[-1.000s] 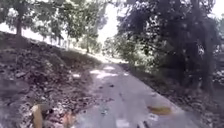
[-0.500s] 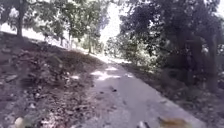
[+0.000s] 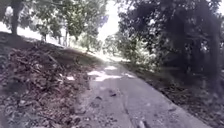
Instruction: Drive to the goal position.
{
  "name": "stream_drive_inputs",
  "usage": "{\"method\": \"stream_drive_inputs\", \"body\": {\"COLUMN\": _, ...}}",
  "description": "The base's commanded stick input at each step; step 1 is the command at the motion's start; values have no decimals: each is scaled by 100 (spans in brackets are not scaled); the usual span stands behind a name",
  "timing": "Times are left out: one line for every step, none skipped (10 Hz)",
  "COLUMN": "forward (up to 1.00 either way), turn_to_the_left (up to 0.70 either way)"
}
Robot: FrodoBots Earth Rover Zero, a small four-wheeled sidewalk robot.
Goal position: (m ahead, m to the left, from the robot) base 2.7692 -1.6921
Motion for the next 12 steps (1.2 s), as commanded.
{"method": "stream_drive_inputs", "body": {"forward": 50, "turn_to_the_left": 0}}
{"method": "stream_drive_inputs", "body": {"forward": 50, "turn_to_the_left": 0}}
{"method": "stream_drive_inputs", "body": {"forward": 50, "turn_to_the_left": 0}}
{"method": "stream_drive_inputs", "body": {"forward": 50, "turn_to_the_left": 0}}
{"method": "stream_drive_inputs", "body": {"forward": 50, "turn_to_the_left": 0}}
{"method": "stream_drive_inputs", "body": {"forward": 50, "turn_to_the_left": 0}}
{"method": "stream_drive_inputs", "body": {"forward": 50, "turn_to_the_left": 0}}
{"method": "stream_drive_inputs", "body": {"forward": 50, "turn_to_the_left": 0}}
{"method": "stream_drive_inputs", "body": {"forward": 50, "turn_to_the_left": 0}}
{"method": "stream_drive_inputs", "body": {"forward": 50, "turn_to_the_left": 1}}
{"method": "stream_drive_inputs", "body": {"forward": 50, "turn_to_the_left": 7}}
{"method": "stream_drive_inputs", "body": {"forward": 50, "turn_to_the_left": 7}}
